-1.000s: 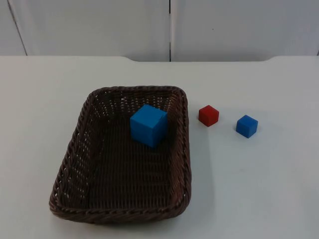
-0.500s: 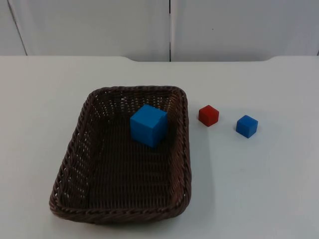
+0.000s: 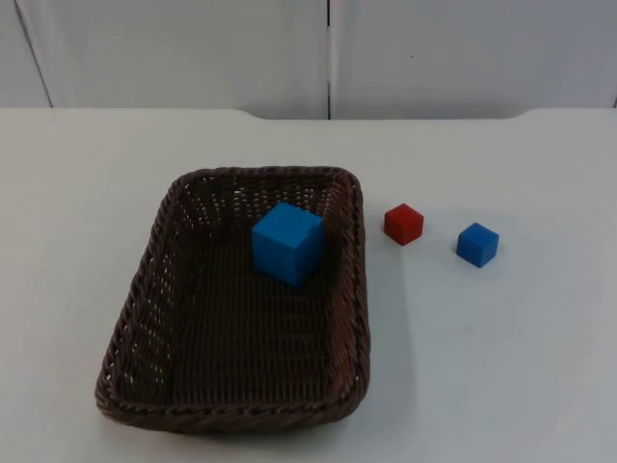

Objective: Pick up the basket with the left hand and place the largest block into the basket with the right hand.

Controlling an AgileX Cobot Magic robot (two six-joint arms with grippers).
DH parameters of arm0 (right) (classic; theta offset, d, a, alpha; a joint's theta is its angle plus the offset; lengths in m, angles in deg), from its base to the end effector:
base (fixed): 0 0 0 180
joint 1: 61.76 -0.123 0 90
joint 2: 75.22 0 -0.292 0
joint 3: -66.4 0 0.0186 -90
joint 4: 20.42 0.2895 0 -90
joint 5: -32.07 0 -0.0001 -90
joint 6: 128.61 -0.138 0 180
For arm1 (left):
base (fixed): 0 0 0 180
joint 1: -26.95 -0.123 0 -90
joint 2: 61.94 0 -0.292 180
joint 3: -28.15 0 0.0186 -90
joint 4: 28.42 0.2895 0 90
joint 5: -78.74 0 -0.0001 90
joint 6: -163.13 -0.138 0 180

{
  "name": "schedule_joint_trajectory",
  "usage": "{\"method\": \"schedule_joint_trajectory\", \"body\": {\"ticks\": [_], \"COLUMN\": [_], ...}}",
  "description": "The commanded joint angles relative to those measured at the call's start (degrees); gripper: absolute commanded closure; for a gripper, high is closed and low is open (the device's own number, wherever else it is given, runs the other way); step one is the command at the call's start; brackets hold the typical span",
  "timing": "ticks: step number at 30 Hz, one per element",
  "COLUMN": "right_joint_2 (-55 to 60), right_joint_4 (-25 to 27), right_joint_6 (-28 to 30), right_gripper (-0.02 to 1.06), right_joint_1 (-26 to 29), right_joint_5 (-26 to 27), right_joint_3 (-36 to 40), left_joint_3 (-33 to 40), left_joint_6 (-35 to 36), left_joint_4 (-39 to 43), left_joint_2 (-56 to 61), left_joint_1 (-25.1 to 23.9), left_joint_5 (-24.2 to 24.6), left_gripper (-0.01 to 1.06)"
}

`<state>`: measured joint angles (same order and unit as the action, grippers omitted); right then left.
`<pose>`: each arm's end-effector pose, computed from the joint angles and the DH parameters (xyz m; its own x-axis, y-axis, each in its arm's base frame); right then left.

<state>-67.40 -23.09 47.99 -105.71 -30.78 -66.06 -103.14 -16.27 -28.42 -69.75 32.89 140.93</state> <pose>0.0470 0.0374 0.2774 -0.3652 -0.2992 -0.8815 -0.6537 0.7566 0.0140 0.0626 -0.0065 0.2715 -0.4789 0.0393 -0.8770 0.0985 0.9951 -0.0092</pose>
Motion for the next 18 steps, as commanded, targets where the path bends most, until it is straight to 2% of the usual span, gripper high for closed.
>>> {"method": "schedule_joint_trajectory", "body": {"ticks": [1, 4, 14, 16, 18], "right_joint_2": [-0.2, -0.2, -0.2, -0.2, -0.2], "right_joint_4": [-0.2, 1.3, 1.5, 1.5, 1.6], "right_joint_6": [-0.3, 0.3, 0.7, 0.7, 0.8], "right_gripper": [0.2, 0.2, 0.2, 0.17, 0.07], "right_joint_1": [0.0, 0.0, 0.0, 0.0, 0.0], "right_joint_5": [1.0, 1.0, 1.0, 1.0, 1.0], "right_joint_3": [0.4, 0.4, 0.4, 0.4, 0.4], "left_joint_3": [0.3, 0.3, 0.3, 0.3, 0.3], "left_joint_6": [-0.1, -0.1, -0.2, -0.2, -0.2], "left_joint_4": [-0.5, -0.5, -0.8, -0.8, -0.8], "left_joint_2": [0.2, 0.2, 0.2, 0.2, 0.2], "left_joint_1": [0.0, 0.0, 0.0, 0.0, 0.0], "left_joint_5": [-0.6, -0.6, -0.6, -0.6, -0.6], "left_gripper": [0.0, 0.0, 0.0, 0.0, 0.0]}}
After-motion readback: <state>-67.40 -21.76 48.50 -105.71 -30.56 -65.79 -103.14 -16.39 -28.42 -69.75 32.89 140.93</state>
